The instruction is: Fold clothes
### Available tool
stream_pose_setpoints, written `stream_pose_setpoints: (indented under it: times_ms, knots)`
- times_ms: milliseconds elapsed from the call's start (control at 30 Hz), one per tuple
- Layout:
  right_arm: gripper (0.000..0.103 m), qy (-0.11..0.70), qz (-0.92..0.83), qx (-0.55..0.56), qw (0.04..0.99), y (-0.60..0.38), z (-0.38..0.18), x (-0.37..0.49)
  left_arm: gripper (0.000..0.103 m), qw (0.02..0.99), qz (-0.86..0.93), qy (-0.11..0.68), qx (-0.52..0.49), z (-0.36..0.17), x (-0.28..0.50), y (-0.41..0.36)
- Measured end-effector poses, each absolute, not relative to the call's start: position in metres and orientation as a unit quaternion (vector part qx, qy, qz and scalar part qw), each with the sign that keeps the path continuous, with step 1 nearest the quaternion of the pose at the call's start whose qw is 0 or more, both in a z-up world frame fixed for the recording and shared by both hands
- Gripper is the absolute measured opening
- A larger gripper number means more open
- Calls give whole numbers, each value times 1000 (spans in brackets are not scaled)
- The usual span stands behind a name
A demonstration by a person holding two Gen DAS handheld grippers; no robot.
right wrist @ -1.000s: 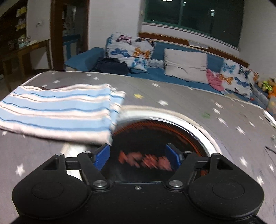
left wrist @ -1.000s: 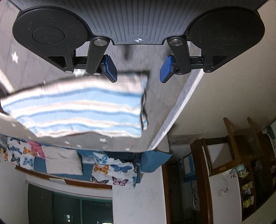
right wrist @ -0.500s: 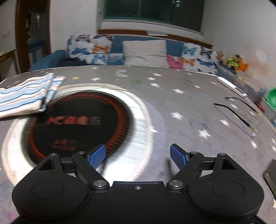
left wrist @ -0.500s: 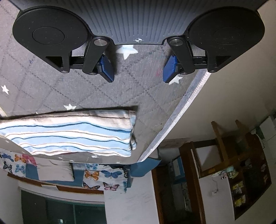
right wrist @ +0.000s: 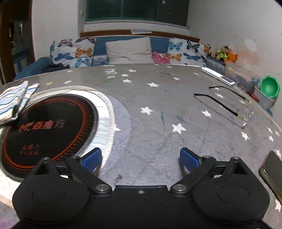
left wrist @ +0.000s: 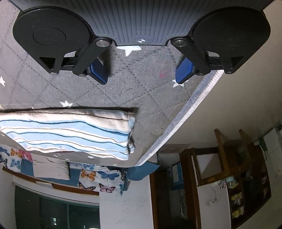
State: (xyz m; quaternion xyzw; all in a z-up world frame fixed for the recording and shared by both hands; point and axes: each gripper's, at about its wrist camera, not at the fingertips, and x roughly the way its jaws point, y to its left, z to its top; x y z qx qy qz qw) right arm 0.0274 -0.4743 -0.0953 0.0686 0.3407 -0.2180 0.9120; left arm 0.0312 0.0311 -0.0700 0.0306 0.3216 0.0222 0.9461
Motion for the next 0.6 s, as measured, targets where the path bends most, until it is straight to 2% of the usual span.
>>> stream_pose_setpoints:
  times_ms: [200,600]
  knots:
    - [103,341,-214,74,912,-485,-98,30,97,944,26,330,13,-72,36,35]
    - [103,333,-215,72,915,-493,-100,32,103,942,30,335,4,-76,41,45]
